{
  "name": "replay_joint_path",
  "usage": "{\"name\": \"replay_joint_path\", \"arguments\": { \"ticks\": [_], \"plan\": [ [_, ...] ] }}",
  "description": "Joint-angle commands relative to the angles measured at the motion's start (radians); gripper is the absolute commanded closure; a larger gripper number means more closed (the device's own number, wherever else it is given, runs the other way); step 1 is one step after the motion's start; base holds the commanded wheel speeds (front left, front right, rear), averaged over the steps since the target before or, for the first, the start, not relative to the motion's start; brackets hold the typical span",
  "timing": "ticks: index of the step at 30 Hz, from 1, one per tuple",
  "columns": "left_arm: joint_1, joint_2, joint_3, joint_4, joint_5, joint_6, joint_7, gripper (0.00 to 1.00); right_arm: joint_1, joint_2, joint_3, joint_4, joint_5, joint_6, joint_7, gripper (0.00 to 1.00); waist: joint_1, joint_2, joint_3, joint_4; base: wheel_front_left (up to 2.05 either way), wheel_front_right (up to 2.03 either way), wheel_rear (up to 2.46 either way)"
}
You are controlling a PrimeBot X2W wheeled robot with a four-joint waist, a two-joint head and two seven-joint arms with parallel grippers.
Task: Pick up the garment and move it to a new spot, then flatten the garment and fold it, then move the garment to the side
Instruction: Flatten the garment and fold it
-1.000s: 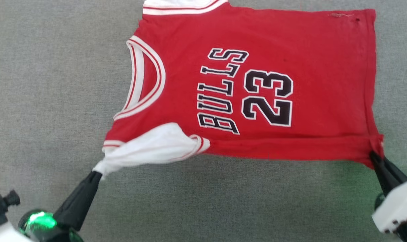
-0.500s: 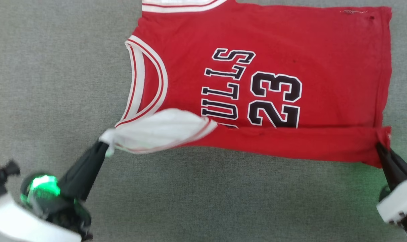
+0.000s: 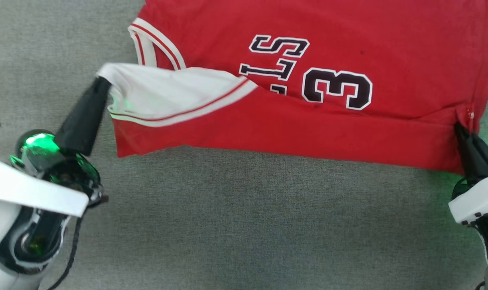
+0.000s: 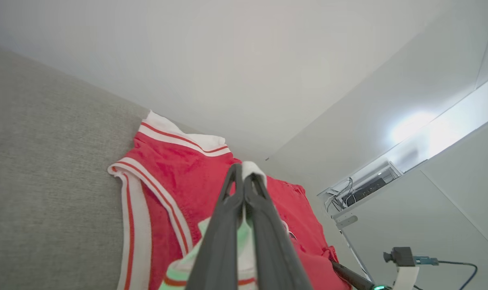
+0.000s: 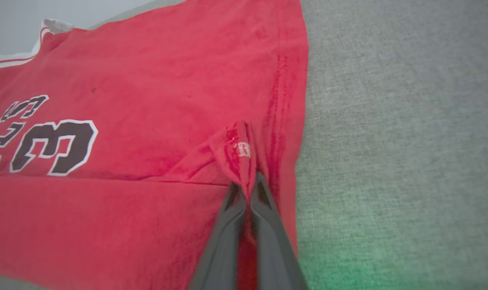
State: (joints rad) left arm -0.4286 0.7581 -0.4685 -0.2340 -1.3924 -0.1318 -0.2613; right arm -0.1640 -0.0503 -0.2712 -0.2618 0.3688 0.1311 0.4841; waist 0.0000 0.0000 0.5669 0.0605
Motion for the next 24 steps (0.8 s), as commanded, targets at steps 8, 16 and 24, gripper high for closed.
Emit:
{"name": "replay_joint_path", "arguments": {
  "ticks": [8,16,24],
  "plan": [
    [-0.043,-0.029,-0.017,0.134,0.013,0.002,-0.005,1.00,-0.053,-0.001,-0.007,0.054,0.024,-0.001,-0.088,1.00,0.0000,0.0000,0.036,-0.011,0.00,0.00,0.00],
    [-0.084,-0.063,-0.046,0.283,0.050,0.002,-0.005,1.00,-0.063,0.000,0.010,0.157,0.001,-0.003,-0.127,1.00,0.0000,0.0000,0.049,-0.015,0.00,0.00,0.00],
    [-0.127,-0.031,-0.147,0.373,0.183,0.003,-0.003,0.04,-0.078,0.001,0.037,0.206,-0.004,-0.003,-0.174,0.24,0.0000,0.0000,0.030,-0.026,0.00,0.00,0.00]
  ]
}}
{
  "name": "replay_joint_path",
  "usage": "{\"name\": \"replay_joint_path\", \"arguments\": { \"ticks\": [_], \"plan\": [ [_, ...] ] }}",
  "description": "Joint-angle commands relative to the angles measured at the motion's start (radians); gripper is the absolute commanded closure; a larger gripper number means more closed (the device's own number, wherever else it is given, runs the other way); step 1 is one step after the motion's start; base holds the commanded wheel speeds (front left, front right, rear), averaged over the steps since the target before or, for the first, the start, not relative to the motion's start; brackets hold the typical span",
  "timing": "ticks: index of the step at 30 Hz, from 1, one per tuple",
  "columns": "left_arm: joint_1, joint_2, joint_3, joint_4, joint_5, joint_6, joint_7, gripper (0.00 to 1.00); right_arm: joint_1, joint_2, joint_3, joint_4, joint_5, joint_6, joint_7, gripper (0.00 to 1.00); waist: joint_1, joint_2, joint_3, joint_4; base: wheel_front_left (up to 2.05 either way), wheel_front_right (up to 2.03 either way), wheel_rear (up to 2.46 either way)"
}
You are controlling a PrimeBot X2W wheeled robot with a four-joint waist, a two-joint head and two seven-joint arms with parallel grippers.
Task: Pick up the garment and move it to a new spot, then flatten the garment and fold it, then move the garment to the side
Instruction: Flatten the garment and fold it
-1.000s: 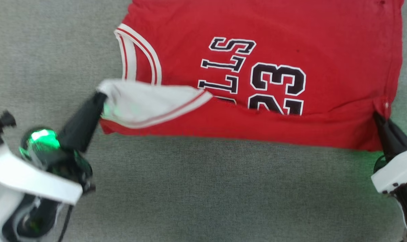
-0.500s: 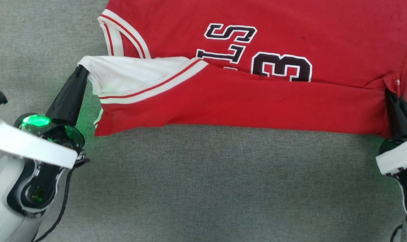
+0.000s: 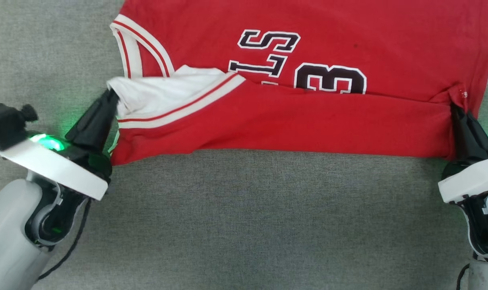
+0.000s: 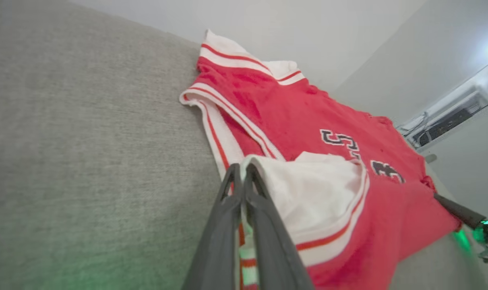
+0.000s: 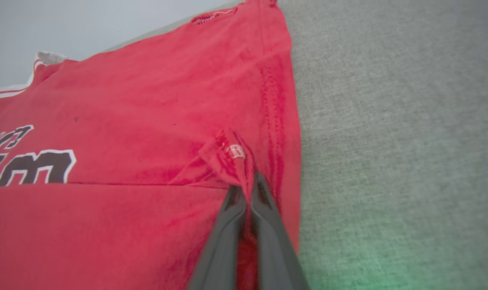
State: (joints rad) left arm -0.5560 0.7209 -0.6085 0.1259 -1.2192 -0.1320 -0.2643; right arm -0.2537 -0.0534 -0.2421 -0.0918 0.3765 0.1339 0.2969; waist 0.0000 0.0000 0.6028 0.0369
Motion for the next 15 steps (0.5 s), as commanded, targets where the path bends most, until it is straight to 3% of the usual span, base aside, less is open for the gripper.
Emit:
{"name": "replay_joint_path", "arguments": {
  "ticks": [1,7,11,15],
  "plan": [
    [-0.007,0.019,-0.022,0.013,0.035,0.003,0.001,0.00,0.010,0.004,0.006,0.035,-0.014,-0.006,0.005,0.00,0.0000,0.0000,-0.014,-0.003,0.00,0.00,0.00],
    [-0.041,0.133,-0.081,-0.043,0.093,0.003,0.000,0.00,0.011,0.001,0.005,-0.006,-0.035,-0.005,-0.007,0.00,0.0000,0.0000,-0.073,-0.002,0.00,0.00,0.00],
    [-0.057,0.266,-0.144,-0.092,0.052,0.003,0.004,0.00,0.009,0.002,0.008,-0.041,-0.040,-0.003,0.004,0.00,0.0000,0.0000,-0.105,-0.004,0.00,0.00,0.00],
    [-0.103,0.396,-0.235,-0.157,-0.005,0.003,0.125,0.00,0.010,0.002,0.004,-0.070,-0.047,-0.003,0.016,0.00,0.0000,0.0000,-0.122,-0.008,0.00,0.00,0.00]
  ]
}}
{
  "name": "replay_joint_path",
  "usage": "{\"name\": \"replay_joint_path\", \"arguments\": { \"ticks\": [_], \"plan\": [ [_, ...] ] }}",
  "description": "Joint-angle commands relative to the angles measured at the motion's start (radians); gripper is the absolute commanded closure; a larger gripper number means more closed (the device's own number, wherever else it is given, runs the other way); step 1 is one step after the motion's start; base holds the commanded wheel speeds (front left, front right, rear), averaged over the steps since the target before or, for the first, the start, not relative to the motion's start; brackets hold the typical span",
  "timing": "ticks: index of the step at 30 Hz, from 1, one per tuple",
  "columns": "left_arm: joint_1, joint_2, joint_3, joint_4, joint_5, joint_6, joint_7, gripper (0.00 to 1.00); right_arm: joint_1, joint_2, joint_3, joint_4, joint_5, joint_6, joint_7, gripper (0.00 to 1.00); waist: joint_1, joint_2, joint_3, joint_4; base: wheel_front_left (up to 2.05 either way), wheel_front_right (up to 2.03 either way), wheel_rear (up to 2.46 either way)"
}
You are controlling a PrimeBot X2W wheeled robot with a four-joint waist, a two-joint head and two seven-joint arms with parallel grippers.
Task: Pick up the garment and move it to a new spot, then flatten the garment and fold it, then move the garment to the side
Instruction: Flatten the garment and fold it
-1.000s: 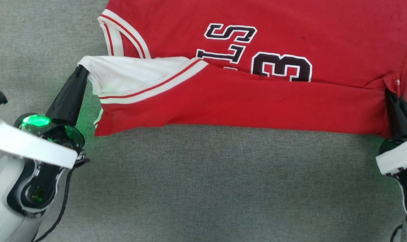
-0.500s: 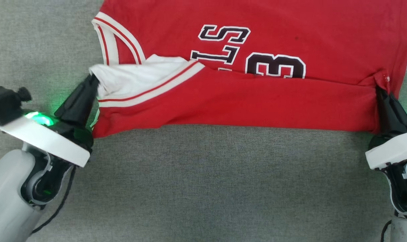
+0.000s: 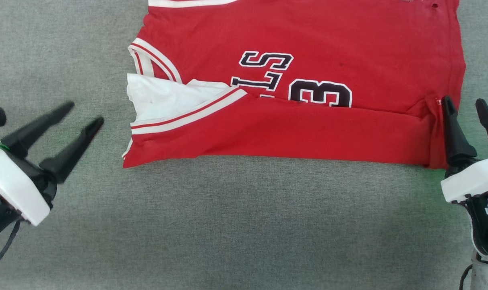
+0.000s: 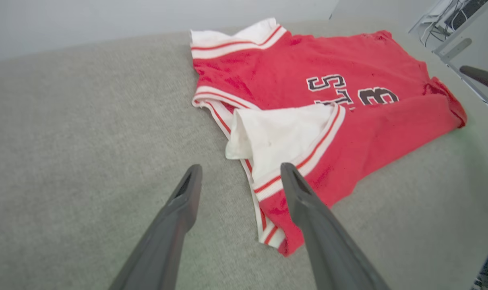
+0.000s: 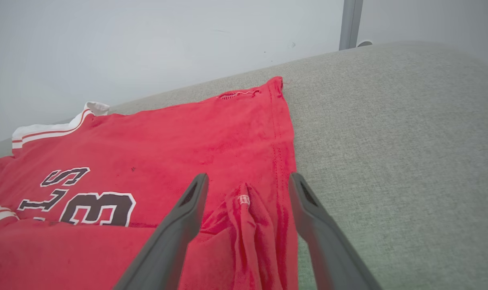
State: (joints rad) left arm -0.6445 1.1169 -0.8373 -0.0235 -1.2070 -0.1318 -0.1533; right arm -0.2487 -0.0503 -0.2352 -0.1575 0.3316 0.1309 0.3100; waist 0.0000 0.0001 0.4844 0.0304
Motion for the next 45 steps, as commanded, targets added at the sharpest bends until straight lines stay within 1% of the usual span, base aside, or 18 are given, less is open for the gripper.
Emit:
{"name": "replay_joint_path", "arguments": {
  "ticks": [1,2,5,7,14,19,22,23,24,25,26,27,30,35,37,41,43,45],
  "plan": [
    [-0.025,0.021,-0.027,-0.023,-0.036,0.002,0.056,0.00,0.005,-0.001,-0.005,-0.009,-0.002,0.000,0.003,0.00,0.0000,-0.0001,-0.006,-0.003,0.00,0.00,0.00],
    [-0.036,0.043,-0.045,-0.041,-0.059,0.002,0.104,0.00,0.004,-0.001,-0.007,-0.013,-0.001,0.000,0.004,0.00,0.0000,-0.0001,-0.007,-0.004,0.00,0.00,0.00],
    [-0.063,0.073,-0.088,-0.071,-0.146,0.002,0.236,0.00,0.003,-0.001,-0.005,-0.017,0.009,0.000,-0.003,0.00,0.0000,-0.0001,-0.006,-0.013,0.00,0.00,0.00],
    [-0.082,0.082,-0.114,-0.069,-0.160,0.002,0.311,0.00,0.000,-0.001,0.002,-0.015,0.016,0.000,-0.012,0.00,0.0000,-0.0001,-0.002,-0.026,0.00,0.00,0.00],
    [-0.120,0.031,-0.163,0.016,-0.255,0.002,0.442,0.00,0.000,-0.001,0.021,0.004,0.043,0.000,-0.045,0.00,0.0000,-0.0001,0.018,-0.077,0.00,0.00,0.00],
    [-0.134,-0.010,-0.199,0.109,-0.278,0.004,0.506,0.00,0.001,-0.001,0.037,0.011,0.057,0.000,-0.067,0.00,0.0000,-0.0001,0.042,-0.114,0.00,0.00,0.00],
    [-0.124,-0.043,-0.228,0.105,-0.330,0.005,0.563,0.00,0.007,-0.001,0.048,0.004,0.056,0.000,-0.070,0.00,0.0000,-0.0001,0.057,-0.136,0.00,0.00,0.00],
    [-0.124,-0.046,-0.231,0.093,-0.338,0.005,0.571,0.22,0.007,-0.001,0.051,0.000,0.048,0.000,-0.063,0.00,0.0000,-0.0001,0.060,-0.140,0.00,0.00,0.00],
    [-0.122,-0.045,-0.232,0.081,-0.348,0.004,0.578,0.53,0.007,-0.001,0.055,-0.006,0.041,0.000,-0.055,0.00,0.0000,-0.0001,0.062,-0.143,0.00,0.00,0.00],
    [-0.121,-0.044,-0.233,0.069,-0.353,0.003,0.583,0.69,0.006,-0.001,0.057,-0.014,0.031,0.000,-0.043,0.00,0.0000,-0.0001,0.063,-0.145,0.00,0.00,0.00],
    [-0.120,-0.042,-0.233,0.060,-0.357,0.003,0.585,1.00,0.006,-0.001,0.061,-0.021,0.022,0.000,-0.027,0.00,0.0000,-0.0001,0.064,-0.147,0.00,0.00,0.00],
    [-0.120,-0.042,-0.233,0.060,-0.357,0.003,0.585,1.00,0.006,-0.001,0.061,-0.021,0.022,0.000,-0.027,0.00,0.0000,-0.0001,0.064,-0.147,0.00,0.00,0.00],
    [-0.120,-0.027,-0.227,0.043,-0.358,0.002,0.579,1.00,0.010,-0.001,0.086,-0.046,-0.035,0.000,0.063,0.00,0.0000,-0.0001,0.066,-0.151,0.00,0.00,0.00],
    [-0.125,-0.014,-0.209,0.033,-0.358,0.003,0.557,1.00,0.001,-0.003,0.135,-0.097,-0.114,0.000,0.288,0.00,0.0000,-0.0001,0.071,-0.148,0.00,0.00,0.00],
    [-0.130,-0.013,-0.207,0.028,-0.349,0.003,0.551,1.00,-0.008,-0.019,0.155,-0.114,-0.129,0.000,0.380,0.00,0.0000,-0.0001,0.076,-0.145,0.00,0.00,0.00],
    [-0.143,-0.025,-0.200,0.016,-0.333,0.003,0.522,1.00,-0.019,-0.044,0.151,-0.124,-0.163,-0.001,0.534,0.00,0.0000,-0.0001,0.090,-0.131,0.00,0.00,0.00],
    [-0.146,-0.033,-0.200,0.013,-0.323,0.003,0.510,1.00,-0.012,-0.045,0.149,-0.118,-0.169,-0.001,0.603,0.00,0.0000,-0.0001,0.095,-0.124,0.00,0.00,0.00],
    [-0.149,-0.041,-0.201,0.011,-0.318,0.003,0.496,1.00,-0.010,-0.042,0.150,-0.120,-0.161,0.000,0.641,0.00,0.0000,-0.0001,0.098,-0.118,0.00,0.00,0.00]
  ]
}}
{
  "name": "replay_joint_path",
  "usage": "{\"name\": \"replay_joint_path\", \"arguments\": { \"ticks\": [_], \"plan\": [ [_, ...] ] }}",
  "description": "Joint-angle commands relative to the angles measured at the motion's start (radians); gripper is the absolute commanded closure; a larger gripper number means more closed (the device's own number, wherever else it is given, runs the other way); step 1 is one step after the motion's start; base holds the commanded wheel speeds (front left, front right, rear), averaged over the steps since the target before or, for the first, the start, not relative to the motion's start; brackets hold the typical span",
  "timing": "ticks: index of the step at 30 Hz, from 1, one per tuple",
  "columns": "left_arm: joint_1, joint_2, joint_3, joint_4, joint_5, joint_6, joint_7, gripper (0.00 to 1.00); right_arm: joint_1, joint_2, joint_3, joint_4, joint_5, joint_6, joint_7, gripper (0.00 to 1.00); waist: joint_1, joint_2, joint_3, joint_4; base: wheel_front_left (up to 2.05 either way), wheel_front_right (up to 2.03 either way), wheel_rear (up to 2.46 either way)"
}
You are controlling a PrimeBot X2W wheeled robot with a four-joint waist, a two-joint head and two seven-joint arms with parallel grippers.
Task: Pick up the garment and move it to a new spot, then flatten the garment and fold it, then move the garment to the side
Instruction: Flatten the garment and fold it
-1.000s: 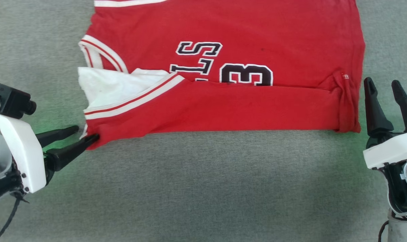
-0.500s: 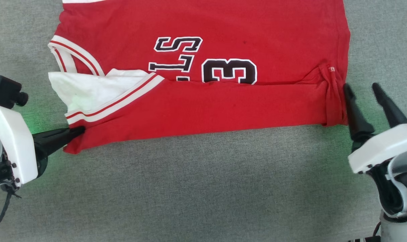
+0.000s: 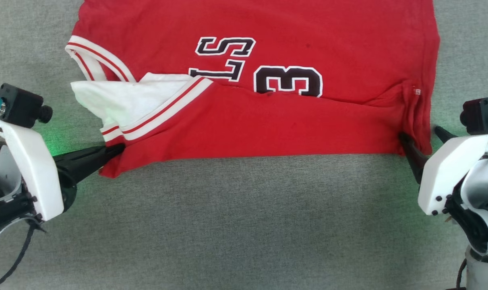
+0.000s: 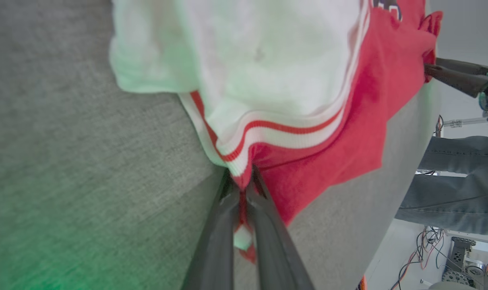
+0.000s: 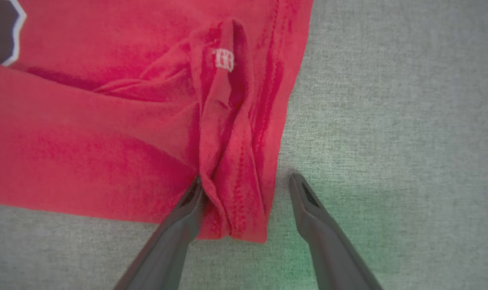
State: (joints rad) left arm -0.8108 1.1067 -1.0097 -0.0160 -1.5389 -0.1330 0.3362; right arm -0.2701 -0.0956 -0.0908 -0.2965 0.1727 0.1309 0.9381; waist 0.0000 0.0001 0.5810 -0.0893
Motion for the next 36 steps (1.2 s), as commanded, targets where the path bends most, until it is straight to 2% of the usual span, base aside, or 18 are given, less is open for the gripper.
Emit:
{"name": "replay_joint_path", "arguments": {
  "ticks": [1,3,13,19,25,31,36],
  "plan": [
    [0.016,-0.034,-0.029,0.003,0.016,0.005,0.001,1.00,0.011,0.008,-0.001,0.018,0.000,0.000,0.021,0.50,0.0000,-0.0001,0.002,0.004,0.00,0.00,0.00],
    [0.014,-0.040,-0.031,0.003,0.017,0.005,-0.009,1.00,0.010,0.016,-0.007,0.018,0.009,0.000,0.033,1.00,0.0000,-0.0001,0.001,0.007,0.00,0.00,0.00],
    [0.083,0.020,-0.007,-0.039,-0.037,0.004,-0.116,1.00,0.008,0.011,-0.035,0.002,0.034,-0.001,0.008,1.00,0.0000,-0.0001,-0.053,0.001,0.00,0.00,0.00],
    [0.165,0.070,-0.010,-0.117,-0.051,0.004,-0.186,1.00,0.039,-0.047,-0.028,-0.009,0.078,-0.001,0.029,1.00,0.0000,-0.0001,-0.084,0.017,0.00,0.00,0.00],
    [0.254,0.117,-0.037,-0.198,-0.022,0.004,-0.262,1.00,0.117,-0.102,-0.034,-0.054,0.121,-0.001,0.095,1.00,0.0000,-0.0001,-0.100,0.036,0.00,0.00,0.00],
    [0.319,0.144,-0.065,-0.252,0.003,0.004,-0.329,1.00,0.190,-0.118,-0.060,-0.117,0.149,-0.001,0.130,1.00,0.0000,-0.0001,-0.104,0.043,0.00,0.00,0.00],
    [0.349,0.133,-0.076,-0.265,0.013,0.004,-0.389,1.00,0.224,-0.107,-0.087,-0.156,0.162,-0.001,0.118,1.00,0.0000,-0.0001,-0.106,0.045,0.00,0.00,0.00]
  ]
}}
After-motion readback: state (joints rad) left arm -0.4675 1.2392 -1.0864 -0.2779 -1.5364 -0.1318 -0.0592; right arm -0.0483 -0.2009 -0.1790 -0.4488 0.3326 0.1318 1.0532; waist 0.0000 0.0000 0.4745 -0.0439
